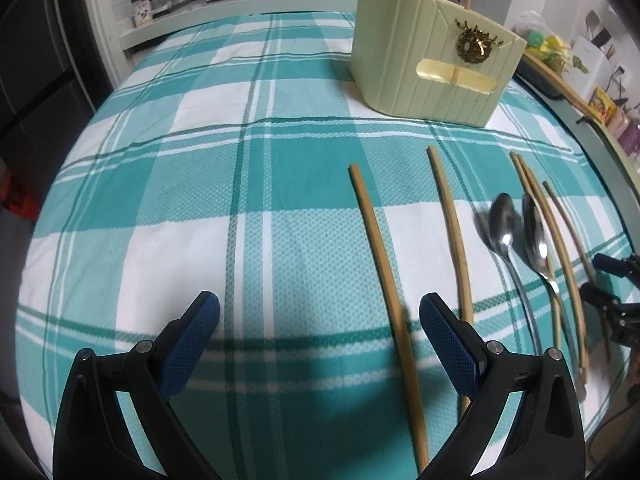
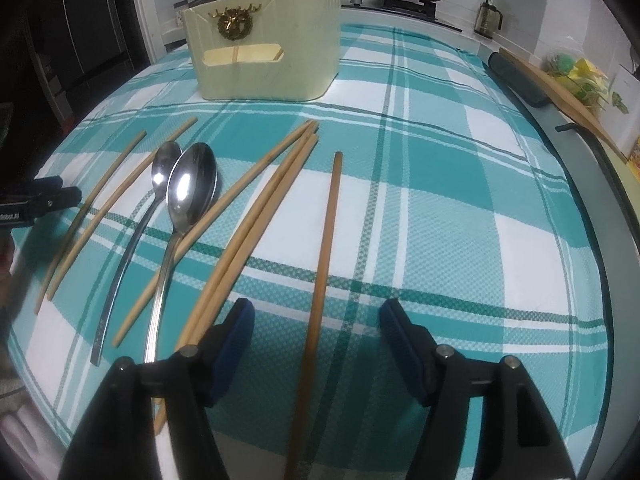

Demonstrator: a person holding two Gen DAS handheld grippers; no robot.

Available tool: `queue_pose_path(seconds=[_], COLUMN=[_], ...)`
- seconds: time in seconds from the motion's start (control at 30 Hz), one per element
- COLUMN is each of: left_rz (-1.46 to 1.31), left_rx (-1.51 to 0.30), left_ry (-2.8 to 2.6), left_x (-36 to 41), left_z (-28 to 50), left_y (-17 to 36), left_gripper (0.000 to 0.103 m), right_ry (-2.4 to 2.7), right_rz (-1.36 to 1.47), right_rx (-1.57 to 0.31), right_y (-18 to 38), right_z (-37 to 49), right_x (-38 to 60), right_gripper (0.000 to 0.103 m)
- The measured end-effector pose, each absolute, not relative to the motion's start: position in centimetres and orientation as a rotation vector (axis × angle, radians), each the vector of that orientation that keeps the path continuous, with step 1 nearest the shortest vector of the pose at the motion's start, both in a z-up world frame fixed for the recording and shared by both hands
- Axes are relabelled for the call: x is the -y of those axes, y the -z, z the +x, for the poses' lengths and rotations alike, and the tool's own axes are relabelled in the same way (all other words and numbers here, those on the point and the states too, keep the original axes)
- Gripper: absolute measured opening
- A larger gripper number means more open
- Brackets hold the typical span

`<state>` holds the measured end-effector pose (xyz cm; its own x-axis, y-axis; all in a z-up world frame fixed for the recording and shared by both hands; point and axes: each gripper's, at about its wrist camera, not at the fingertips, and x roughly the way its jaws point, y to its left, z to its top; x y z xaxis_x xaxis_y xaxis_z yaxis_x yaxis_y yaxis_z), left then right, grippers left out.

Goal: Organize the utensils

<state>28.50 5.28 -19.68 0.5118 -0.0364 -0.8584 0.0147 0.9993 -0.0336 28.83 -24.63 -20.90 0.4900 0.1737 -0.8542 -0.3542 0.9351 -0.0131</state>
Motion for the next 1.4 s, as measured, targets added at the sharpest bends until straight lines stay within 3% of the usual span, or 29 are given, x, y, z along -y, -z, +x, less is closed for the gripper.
queue_pose_path(seconds=[0.23, 0.37, 0.6, 0.67, 0.73, 0.77, 1.03, 1.4], left_rz=[0.018, 0.038, 0.079, 0.093, 0.104, 0.102, 0.085, 0.022], left_rx=[-1.046, -1.063, -1.119, -1.128, -1.131, -1.131, -1.021, -0.731], left_ry=[0.026, 0.056, 0.11, 0.128, 0.135, 0.144, 0.146, 0.204], left_x=[-4.5, -4.1, -2.0, -1.2, -0.7, -0.5, -0.6, -3.4], left_z=[30.6, 32.1, 35.2, 35.8, 36.2, 36.2, 34.8, 28.0], left_y=[20.8, 20.6, 19.8, 19.6, 19.5, 19.5, 17.4, 5.5], left_gripper=[0.099, 0.092, 0.054, 0.038, 0.013, 0.008, 0.005, 0.005], right_ry=[-0.347, -0.366, -0.382, -0.379, -0.361, -0.361, -0.364, -0.389], right_rz=[-0.217, -0.227, -0.257, -0.246, -0.241, -0.224, -0.086, 0.041], right_rx=[-1.006, -1.023, -1.065, -1.072, -1.072, -1.074, -1.019, -0.717], right_y=[20.8, 20.6, 20.3, 20.3, 20.2, 20.2, 19.1, 7.7], right_z=[31.2, 34.2, 38.9, 39.9, 40.7, 41.1, 40.7, 33.6], right_x=[24.1, 22.9, 20.8, 20.6, 20.6, 20.7, 22.3, 25.5], right_gripper=[0.065, 0.052, 0.027, 0.019, 0.009, 0.007, 0.006, 0.006])
